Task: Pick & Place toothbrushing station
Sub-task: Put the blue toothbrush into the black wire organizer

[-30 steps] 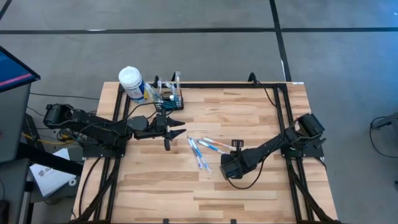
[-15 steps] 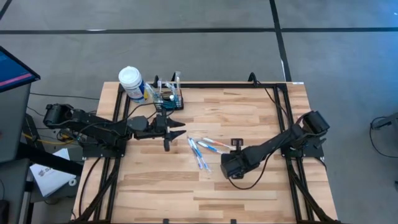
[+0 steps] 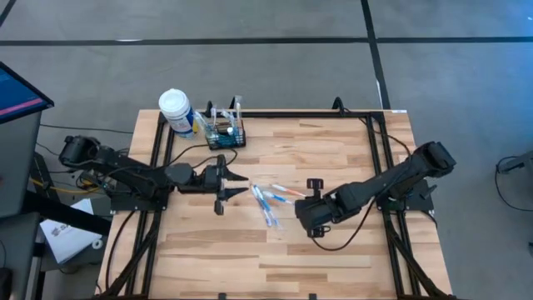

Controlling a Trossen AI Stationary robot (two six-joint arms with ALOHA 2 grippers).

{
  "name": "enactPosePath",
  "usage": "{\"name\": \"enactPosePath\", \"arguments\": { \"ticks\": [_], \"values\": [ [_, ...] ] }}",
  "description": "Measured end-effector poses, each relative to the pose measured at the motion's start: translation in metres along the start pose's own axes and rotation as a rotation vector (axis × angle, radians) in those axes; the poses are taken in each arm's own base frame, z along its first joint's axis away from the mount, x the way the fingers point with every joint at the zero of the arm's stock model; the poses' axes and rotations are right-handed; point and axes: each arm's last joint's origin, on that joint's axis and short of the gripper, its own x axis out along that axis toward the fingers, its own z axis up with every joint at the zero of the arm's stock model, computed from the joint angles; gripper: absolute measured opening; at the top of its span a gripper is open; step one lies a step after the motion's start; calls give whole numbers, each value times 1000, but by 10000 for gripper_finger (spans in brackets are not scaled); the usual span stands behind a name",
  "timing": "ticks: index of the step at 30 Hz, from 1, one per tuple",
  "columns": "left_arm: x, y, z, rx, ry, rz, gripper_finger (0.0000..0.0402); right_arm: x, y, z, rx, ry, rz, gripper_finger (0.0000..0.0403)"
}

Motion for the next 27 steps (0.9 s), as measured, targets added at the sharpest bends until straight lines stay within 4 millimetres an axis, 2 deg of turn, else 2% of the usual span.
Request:
{"name": "enactPosePath", "arguments": {
  "ticks": [3, 8, 15, 22, 27],
  "values": [
    [4, -8, 6, 16, -17, -26, 120, -8, -6, 3, 25, -37, 8, 0],
    [14, -23, 4, 116, 6, -63, 105, -17, -16, 6, 68, -87, 16, 0],
    [46, -38, 1, 172, 61, -46, 97, -21, -28, 8, 100, -106, 8, 0],
    [76, -47, -5, 98, 90, -46, 97, -22, -28, 9, 76, -123, 6, 0],
    [84, -49, -11, 62, 108, -91, 97, -27, -26, 11, 45, -170, -34, 0]
  ]
}}
